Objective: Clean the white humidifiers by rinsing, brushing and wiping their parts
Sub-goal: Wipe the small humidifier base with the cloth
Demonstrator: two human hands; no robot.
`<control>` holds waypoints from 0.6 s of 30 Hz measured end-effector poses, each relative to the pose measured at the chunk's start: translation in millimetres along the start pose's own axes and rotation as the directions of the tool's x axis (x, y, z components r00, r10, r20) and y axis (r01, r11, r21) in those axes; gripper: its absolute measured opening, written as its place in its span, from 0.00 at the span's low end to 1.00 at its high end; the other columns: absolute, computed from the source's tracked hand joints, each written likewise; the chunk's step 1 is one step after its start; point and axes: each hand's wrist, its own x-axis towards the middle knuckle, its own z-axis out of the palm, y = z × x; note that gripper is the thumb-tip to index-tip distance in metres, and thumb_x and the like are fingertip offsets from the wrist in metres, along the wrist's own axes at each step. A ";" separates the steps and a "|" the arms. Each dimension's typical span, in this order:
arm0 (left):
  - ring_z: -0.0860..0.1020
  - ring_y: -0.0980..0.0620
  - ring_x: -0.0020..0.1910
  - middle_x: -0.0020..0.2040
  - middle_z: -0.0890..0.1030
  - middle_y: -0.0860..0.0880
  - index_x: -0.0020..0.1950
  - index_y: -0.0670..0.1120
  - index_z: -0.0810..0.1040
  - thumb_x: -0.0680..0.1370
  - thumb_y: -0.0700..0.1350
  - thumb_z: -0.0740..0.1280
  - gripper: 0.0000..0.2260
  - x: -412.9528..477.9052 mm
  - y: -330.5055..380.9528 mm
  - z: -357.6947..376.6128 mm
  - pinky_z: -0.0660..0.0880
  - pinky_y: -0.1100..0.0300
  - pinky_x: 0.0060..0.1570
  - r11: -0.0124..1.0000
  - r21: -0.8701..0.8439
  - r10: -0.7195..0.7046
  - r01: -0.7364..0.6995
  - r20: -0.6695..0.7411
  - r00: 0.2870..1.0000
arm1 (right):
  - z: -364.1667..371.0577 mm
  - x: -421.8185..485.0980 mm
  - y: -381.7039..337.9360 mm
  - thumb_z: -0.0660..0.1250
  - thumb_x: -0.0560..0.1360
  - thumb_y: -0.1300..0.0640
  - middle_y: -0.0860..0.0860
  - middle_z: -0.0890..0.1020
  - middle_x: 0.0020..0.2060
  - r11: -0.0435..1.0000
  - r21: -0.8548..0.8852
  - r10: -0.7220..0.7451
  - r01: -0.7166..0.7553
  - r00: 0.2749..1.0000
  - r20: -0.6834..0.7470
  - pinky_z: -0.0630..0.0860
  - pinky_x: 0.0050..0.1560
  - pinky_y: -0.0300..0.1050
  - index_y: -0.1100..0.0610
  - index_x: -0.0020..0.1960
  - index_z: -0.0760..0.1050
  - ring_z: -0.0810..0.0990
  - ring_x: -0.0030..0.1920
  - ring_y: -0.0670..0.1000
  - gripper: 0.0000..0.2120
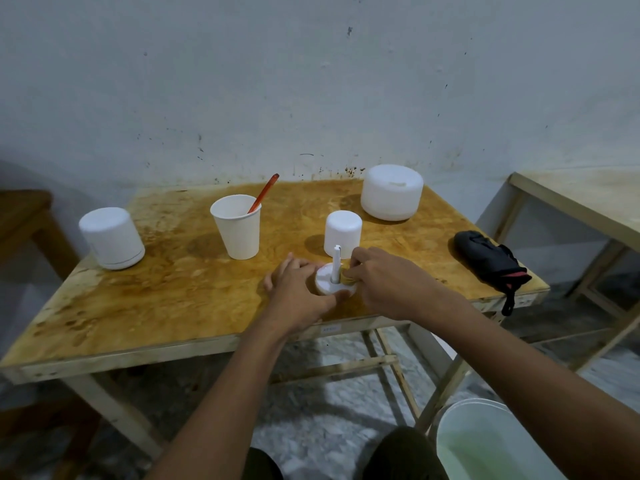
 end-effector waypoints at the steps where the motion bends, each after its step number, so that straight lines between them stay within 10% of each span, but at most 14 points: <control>1: 0.47 0.54 0.79 0.75 0.64 0.54 0.72 0.57 0.70 0.72 0.65 0.69 0.30 -0.3 0.0 -0.8 0.39 0.43 0.74 1.000 -0.005 0.008 -0.008 0.006 1.000 | 0.1 0.0 0.9 0.59 0.79 0.60 0.51 0.72 0.58 1.000 -0.006 0.006 -0.006 1.000 -0.003 0.74 0.49 0.44 0.54 0.66 0.76 0.72 0.54 0.51 0.17; 13: 0.47 0.53 0.79 0.74 0.65 0.52 0.71 0.56 0.71 0.74 0.60 0.70 0.27 -2.4 2.2 0.4 0.38 0.44 0.74 1.000 -0.003 0.011 -0.011 -0.030 1.000 | 11.4 -5.7 -5.9 0.59 0.80 0.61 0.50 0.69 0.49 0.966 0.231 0.129 -0.116 0.991 -0.041 0.73 0.46 0.44 0.57 0.61 0.79 0.73 0.45 0.51 0.14; 18: 0.49 0.53 0.79 0.75 0.65 0.53 0.70 0.55 0.71 0.74 0.57 0.71 0.26 -2.1 3.1 0.1 0.38 0.44 0.74 0.999 -0.037 -0.008 0.006 -0.050 0.999 | 12.3 -1.8 -12.8 0.57 0.79 0.64 0.50 0.71 0.39 0.775 0.587 0.356 -0.235 0.929 -0.098 0.68 0.35 0.34 0.60 0.54 0.82 0.70 0.37 0.44 0.15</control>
